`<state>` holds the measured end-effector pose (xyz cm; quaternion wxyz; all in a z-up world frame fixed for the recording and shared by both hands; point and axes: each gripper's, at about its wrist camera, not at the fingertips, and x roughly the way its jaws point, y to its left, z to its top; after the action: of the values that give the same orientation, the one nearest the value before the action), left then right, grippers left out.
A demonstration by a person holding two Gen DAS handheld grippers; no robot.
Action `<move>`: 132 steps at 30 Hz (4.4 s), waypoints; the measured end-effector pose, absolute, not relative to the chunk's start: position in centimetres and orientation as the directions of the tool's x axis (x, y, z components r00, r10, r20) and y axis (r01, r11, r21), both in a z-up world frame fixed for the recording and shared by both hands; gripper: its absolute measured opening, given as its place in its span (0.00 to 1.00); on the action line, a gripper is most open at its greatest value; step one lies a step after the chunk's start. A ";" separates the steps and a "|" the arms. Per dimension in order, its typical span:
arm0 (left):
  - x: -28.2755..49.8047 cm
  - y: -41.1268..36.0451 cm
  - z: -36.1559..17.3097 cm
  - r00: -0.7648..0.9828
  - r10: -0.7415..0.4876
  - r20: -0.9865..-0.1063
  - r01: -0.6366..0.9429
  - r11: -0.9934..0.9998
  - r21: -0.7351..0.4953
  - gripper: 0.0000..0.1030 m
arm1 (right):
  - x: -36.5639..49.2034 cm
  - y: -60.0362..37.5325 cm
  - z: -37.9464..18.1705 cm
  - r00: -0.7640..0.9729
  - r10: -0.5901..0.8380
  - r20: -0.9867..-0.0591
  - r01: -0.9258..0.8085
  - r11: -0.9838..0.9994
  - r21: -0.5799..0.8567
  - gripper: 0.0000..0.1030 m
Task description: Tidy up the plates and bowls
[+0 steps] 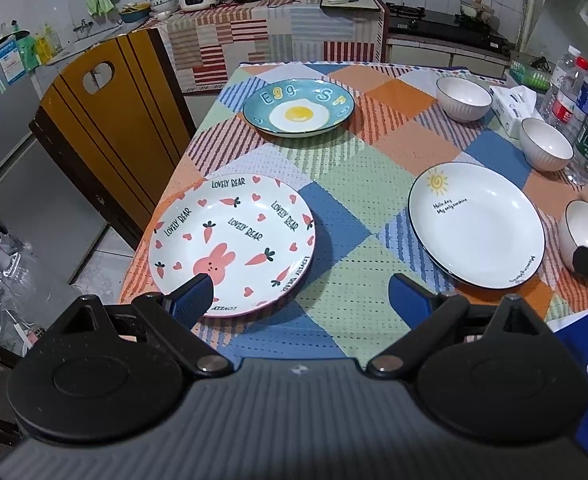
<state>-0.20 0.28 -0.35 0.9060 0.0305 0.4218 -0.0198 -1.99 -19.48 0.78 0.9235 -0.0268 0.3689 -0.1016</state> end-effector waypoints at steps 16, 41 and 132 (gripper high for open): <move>-0.3 -0.7 0.2 0.689 0.003 -0.724 0.081 0.993 0.081 0.93 | -1.8 -19.7 0.7 0.722 -0.212 -0.659 0.174 0.977 -0.124 0.96; 7.1 -0.8 1.8 0.583 -0.257 -0.771 0.396 0.918 -0.007 0.91 | 3.4 -20.4 1.1 0.758 0.035 -0.651 -0.124 0.988 -0.091 0.94; 27.6 -7.4 -12.1 0.261 -0.375 -0.890 0.250 0.916 -0.313 0.24 | 20.2 -27.7 -10.1 0.613 0.088 -0.785 0.024 0.991 0.130 0.26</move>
<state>27.59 -7.43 -12.12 0.7921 -0.0546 0.5751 -0.1972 20.24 -27.68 -10.14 0.8957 0.0641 0.4397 0.0178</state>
